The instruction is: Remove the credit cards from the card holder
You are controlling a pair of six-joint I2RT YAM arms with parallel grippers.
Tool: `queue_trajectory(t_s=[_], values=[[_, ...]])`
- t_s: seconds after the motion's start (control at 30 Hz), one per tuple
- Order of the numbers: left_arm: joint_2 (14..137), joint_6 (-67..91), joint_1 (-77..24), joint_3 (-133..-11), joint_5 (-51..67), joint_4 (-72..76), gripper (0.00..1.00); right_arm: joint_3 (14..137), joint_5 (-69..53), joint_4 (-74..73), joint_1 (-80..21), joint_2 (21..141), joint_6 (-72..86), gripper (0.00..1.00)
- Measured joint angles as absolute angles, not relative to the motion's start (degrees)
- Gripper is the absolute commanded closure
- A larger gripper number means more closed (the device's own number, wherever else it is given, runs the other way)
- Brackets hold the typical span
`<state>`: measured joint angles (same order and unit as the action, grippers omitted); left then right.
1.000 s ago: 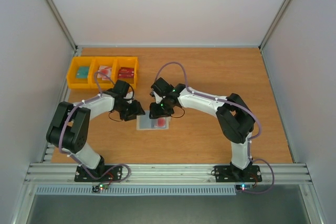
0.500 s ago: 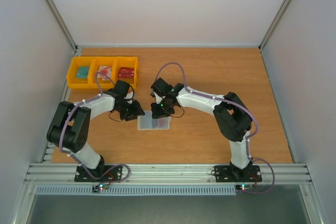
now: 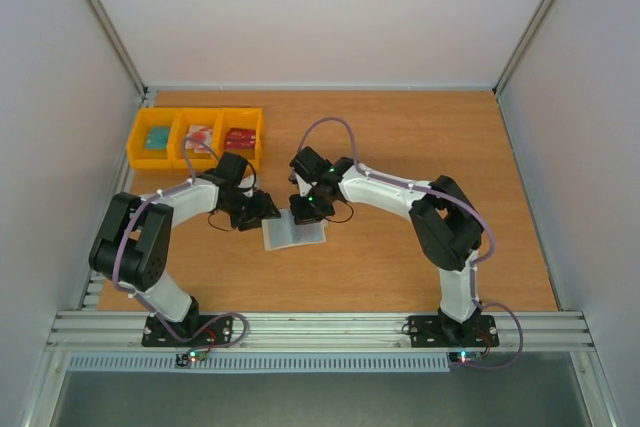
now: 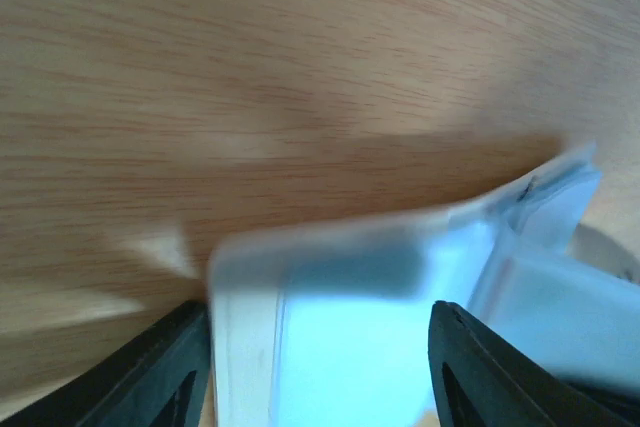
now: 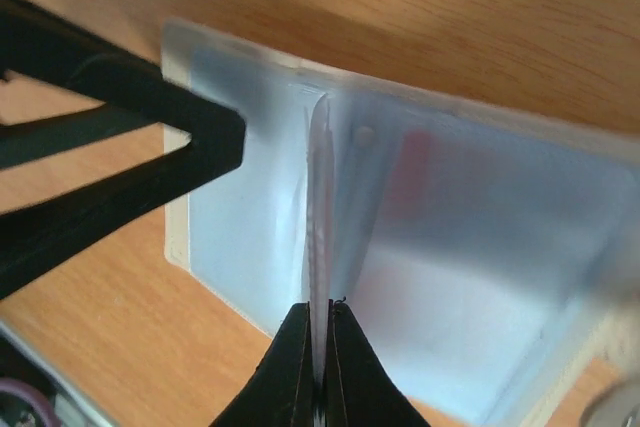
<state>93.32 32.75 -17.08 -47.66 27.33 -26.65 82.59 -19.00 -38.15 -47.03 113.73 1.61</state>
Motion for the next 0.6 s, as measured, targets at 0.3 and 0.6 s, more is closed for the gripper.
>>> queue_trajectory(t_s=[0.3,0.6], values=[[92.9,28.3,-17.2,-49.7,35.6,-31.0,0.16,74.9,-19.0,-40.1,-44.6,97.3,-2.5,0.99],[79.3,18.0,-17.1,-57.1,48.5,-44.4,0.06,73.8,-18.0,-45.6,-43.4,80.9,-8.8,0.99]])
